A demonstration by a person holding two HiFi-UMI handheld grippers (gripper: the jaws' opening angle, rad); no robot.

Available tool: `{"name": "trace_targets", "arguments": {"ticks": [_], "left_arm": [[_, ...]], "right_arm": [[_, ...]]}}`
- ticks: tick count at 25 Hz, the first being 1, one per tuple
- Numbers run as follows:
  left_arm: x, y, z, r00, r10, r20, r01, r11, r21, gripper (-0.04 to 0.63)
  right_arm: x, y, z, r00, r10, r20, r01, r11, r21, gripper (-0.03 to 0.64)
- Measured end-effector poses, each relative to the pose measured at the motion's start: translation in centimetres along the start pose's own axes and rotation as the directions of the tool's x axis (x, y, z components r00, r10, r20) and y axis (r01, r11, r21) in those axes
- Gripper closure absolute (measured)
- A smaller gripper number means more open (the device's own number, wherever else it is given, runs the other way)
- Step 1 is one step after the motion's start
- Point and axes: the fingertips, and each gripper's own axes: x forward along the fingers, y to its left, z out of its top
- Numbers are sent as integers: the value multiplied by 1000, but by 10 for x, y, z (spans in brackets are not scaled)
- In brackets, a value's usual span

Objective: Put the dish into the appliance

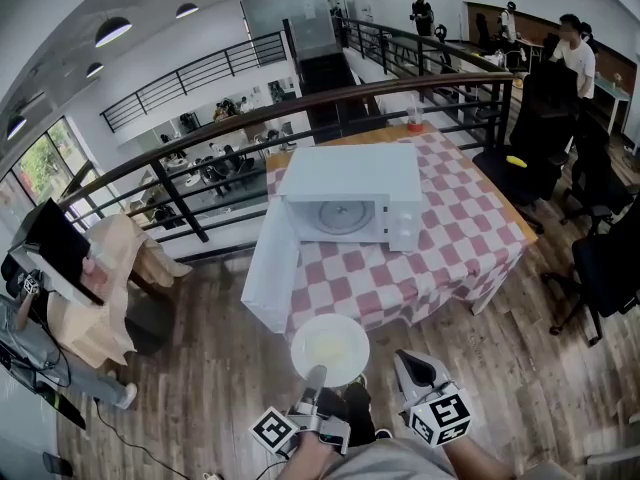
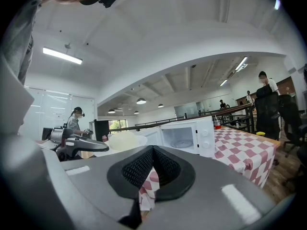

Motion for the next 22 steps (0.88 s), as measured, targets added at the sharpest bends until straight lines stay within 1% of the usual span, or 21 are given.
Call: {"name": "trace_targets", "arguments": {"ticks": [6,10,12,15,18,22], "left_arm": [[18,0,3,1000,-4,-19,4,1000,-1,566],[37,4,9,1000,-12,-27,12,1000,13,566],[49,6,9,999,-9,-34,9,1000,4,566],[63,5,15,999,-13,-31,13,1000,-4,566],[81,2,23,999,-25,-28,26,1000,4,566],[109,10,32,999,8,-38,-8,1000,6,566]], "right_arm": [[12,-8,6,1000,-15,5,16,1000,-6,617],[24,-17,8,1000,-20,8,21,1000,-16,617],[31,-23,8,1000,-26,5,26,1000,-18,617],[46,-29,11,1000,-21,-1,21,1000,-21,617],[64,-38,16,1000,-18,0,18,999,-26,617],[91,-51,20,1000,-15,-6,15,1000,-23,617]]}}
